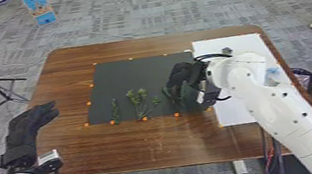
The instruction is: Arrange flowers
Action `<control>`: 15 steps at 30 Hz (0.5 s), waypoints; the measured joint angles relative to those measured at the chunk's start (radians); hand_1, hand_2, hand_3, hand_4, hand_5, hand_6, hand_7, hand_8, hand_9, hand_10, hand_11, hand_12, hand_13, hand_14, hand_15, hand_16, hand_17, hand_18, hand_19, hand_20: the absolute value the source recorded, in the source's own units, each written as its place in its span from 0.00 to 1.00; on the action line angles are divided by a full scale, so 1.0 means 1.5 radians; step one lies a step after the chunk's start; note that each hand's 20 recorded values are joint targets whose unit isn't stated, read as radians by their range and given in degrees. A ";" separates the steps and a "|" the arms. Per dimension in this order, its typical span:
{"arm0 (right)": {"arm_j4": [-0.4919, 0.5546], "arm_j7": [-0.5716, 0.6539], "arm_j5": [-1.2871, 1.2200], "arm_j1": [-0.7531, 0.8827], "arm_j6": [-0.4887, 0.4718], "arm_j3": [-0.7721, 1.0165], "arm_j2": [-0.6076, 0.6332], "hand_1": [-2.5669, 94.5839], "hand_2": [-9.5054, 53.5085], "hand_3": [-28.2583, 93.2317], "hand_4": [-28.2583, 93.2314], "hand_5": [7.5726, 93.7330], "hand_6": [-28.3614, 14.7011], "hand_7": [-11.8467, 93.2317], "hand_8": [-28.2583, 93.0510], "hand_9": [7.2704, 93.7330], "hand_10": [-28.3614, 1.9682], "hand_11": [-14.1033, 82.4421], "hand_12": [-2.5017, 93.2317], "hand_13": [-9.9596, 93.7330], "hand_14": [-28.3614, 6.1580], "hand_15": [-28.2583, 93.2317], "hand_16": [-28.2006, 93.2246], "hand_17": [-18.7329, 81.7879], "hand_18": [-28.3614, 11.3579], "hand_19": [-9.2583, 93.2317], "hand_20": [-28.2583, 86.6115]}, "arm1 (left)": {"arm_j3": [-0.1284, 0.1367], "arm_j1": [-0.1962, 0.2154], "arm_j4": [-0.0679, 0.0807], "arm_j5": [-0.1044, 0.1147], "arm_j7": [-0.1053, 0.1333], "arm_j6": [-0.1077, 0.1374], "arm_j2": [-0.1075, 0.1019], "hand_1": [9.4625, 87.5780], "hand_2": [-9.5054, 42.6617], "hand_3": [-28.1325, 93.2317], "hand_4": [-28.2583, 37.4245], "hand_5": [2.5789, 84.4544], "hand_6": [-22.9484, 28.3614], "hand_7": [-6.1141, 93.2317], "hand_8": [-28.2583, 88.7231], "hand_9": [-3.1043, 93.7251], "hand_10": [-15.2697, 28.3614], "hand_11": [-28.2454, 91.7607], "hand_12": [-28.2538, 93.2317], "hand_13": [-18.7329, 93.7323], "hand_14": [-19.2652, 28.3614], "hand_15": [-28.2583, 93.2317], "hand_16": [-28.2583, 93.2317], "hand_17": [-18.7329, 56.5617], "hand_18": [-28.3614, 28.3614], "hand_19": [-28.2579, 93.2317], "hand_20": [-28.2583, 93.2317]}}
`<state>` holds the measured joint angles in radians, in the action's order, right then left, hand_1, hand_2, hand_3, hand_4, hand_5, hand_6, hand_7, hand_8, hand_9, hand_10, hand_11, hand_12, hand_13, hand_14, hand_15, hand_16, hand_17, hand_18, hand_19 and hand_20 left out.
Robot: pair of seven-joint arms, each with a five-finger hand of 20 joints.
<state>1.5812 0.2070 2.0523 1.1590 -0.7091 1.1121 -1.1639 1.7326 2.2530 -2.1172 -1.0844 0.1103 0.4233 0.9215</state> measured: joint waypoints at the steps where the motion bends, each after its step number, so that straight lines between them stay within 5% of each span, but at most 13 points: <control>1: 0.000 0.000 -0.003 0.000 0.001 0.000 0.000 0.20 0.37 0.77 0.17 0.53 0.54 0.22 0.18 0.62 0.50 0.23 0.12 0.96 0.60 0.74 0.51 0.75 0.11 1.00 0.82 | 0.000 0.000 0.000 0.000 0.000 0.000 0.000 0.18 0.58 0.79 0.00 0.61 0.51 0.23 0.17 0.59 0.65 0.43 0.35 0.55 0.72 0.36 0.22 0.36 0.65 0.31 0.36; 11: 0.029 -0.002 -0.127 0.017 0.111 0.011 0.010 0.18 0.32 0.76 0.16 0.53 0.54 0.22 0.19 0.63 0.49 0.23 0.12 0.96 0.60 0.74 0.51 0.75 0.11 1.00 0.82 | -0.002 -0.003 0.001 0.000 -0.004 -0.002 -0.001 0.18 0.58 0.79 0.00 0.61 0.51 0.23 0.17 0.59 0.65 0.43 0.35 0.55 0.72 0.36 0.22 0.36 0.65 0.31 0.36; 15: 0.073 -0.008 -0.148 0.029 0.132 0.025 0.022 0.21 0.27 0.74 0.16 0.55 0.55 0.24 0.19 0.64 0.48 0.24 0.15 0.87 0.47 0.67 0.50 0.61 0.08 0.96 0.73 | -0.002 -0.003 0.001 0.000 -0.005 -0.003 -0.001 0.18 0.58 0.79 0.00 0.61 0.51 0.23 0.17 0.59 0.65 0.43 0.35 0.55 0.72 0.36 0.22 0.36 0.65 0.31 0.36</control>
<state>1.6905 0.1950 1.8304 1.2020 -0.5108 1.1495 -1.1305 1.7301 2.2483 -2.1163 -1.0849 0.1034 0.4189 0.9195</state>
